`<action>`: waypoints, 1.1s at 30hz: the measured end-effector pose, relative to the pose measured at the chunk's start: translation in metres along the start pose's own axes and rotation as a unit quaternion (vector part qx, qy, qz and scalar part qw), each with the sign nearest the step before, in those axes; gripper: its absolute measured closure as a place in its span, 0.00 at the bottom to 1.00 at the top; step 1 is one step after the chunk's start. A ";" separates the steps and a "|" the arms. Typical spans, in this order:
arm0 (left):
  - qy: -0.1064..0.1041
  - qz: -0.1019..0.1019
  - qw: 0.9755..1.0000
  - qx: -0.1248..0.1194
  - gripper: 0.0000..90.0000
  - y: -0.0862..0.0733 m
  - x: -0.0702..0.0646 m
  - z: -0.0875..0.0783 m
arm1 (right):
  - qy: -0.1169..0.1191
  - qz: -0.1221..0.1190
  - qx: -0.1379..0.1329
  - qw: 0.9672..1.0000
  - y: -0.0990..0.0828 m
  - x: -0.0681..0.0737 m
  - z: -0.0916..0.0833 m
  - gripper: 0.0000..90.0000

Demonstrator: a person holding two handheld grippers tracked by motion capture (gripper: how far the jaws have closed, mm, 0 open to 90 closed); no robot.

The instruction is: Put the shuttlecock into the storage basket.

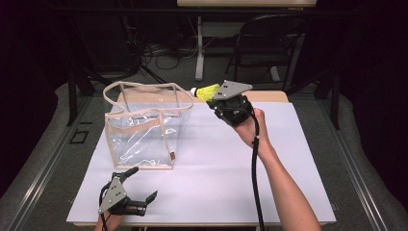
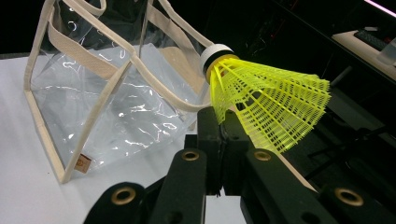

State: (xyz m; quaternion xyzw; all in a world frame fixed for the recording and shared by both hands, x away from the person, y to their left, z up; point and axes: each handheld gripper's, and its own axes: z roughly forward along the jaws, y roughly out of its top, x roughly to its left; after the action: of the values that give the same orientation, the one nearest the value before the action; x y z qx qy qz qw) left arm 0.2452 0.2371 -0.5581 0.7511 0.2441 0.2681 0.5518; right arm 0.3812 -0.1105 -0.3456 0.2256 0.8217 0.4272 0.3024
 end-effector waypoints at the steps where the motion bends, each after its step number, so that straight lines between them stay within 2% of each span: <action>1: 0.000 0.001 1.000 0.000 0.00 0.000 0.000 0.000 | 0.000 -0.002 0.002 1.000 0.002 0.000 0.001 0.99; 33: -0.002 0.001 1.000 0.001 0.00 0.000 0.000 0.000 | 0.012 -0.025 0.022 0.999 0.028 0.005 0.022 0.99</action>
State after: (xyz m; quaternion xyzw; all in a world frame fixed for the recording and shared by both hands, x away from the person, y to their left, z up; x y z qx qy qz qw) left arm 0.2453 0.2368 -0.5582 0.7527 0.2424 0.2664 0.5511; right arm 0.3963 -0.0803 -0.3332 0.2067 0.8397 0.4041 0.2980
